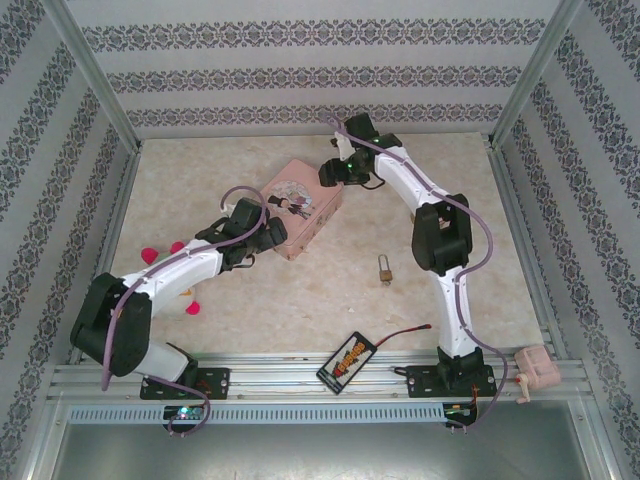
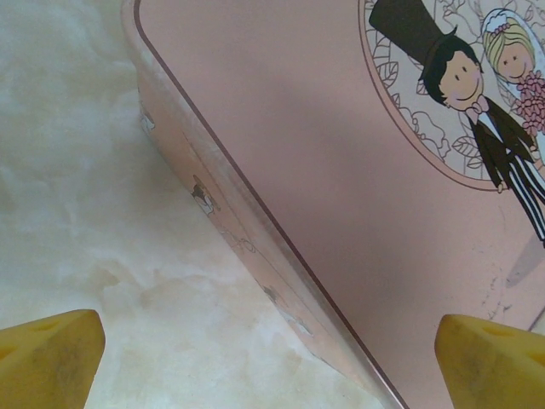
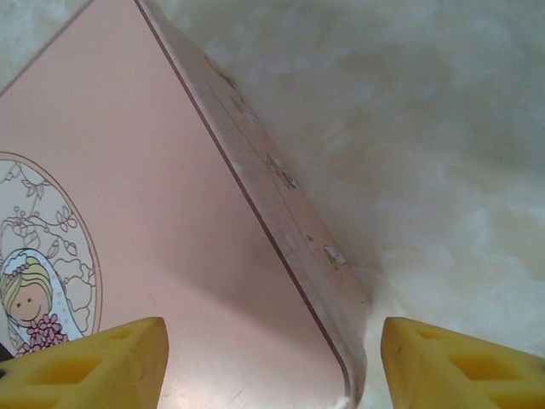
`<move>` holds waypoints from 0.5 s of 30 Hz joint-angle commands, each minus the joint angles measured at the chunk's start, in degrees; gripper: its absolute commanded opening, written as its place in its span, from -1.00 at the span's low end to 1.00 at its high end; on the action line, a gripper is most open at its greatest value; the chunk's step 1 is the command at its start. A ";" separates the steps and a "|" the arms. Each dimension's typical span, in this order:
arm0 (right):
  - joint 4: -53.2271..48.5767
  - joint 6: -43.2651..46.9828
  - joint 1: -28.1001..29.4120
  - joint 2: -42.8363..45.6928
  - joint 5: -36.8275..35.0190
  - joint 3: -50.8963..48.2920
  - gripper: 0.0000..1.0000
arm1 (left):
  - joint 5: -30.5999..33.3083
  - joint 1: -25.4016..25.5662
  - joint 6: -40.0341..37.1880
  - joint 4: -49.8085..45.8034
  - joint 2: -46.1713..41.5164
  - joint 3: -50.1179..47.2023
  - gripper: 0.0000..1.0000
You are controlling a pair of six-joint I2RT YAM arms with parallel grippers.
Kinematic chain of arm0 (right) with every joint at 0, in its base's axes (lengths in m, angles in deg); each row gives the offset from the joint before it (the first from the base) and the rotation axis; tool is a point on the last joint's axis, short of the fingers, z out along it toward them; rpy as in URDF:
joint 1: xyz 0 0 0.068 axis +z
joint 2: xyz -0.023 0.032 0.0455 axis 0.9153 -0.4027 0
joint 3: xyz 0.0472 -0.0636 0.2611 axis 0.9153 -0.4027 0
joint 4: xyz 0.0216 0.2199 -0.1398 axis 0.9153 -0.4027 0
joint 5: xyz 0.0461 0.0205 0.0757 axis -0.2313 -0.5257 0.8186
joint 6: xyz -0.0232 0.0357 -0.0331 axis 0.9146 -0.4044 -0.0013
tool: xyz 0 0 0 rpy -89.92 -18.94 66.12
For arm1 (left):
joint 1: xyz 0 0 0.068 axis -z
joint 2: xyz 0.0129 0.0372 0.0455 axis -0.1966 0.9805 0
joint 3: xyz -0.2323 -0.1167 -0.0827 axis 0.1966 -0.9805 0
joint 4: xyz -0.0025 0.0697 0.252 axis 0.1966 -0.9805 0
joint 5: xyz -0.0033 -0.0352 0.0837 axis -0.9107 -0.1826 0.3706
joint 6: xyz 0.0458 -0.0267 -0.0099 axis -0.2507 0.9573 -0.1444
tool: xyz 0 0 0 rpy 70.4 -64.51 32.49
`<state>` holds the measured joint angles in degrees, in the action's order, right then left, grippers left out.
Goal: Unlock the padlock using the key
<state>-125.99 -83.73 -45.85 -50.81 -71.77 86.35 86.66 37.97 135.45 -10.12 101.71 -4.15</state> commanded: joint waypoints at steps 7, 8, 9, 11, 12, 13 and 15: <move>0.13 0.15 2.05 1.44 3.99 -3.21 0.05 | -2.43 -2.50 0.15 4.50 3.07 1.55 0.82; 0.64 -0.11 2.12 1.99 4.52 -4.11 0.01 | -2.69 -2.58 0.03 4.79 3.27 1.53 0.77; 1.30 -0.54 2.16 2.76 5.25 -5.41 -0.04 | -2.96 -2.80 0.05 5.14 3.58 1.47 0.75; 2.68 -1.26 2.34 4.25 5.86 -7.79 -0.10 | -3.40 -3.07 0.06 5.68 4.29 1.53 0.68; 3.05 -1.60 2.46 5.01 5.89 -8.95 -0.13 | -3.77 -3.31 0.01 5.91 4.60 1.59 0.66; 3.25 -1.98 2.55 5.77 5.84 -9.96 -0.17 | -4.32 -3.55 -0.07 6.32 4.98 1.69 0.59; 3.33 -2.54 2.78 7.26 5.47 -12.02 -0.21 | -5.27 -3.93 -0.18 6.94 5.61 1.89 0.49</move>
<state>-121.16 -84.80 -44.99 -47.03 -69.60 77.21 82.91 35.19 135.49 -6.21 105.71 -3.58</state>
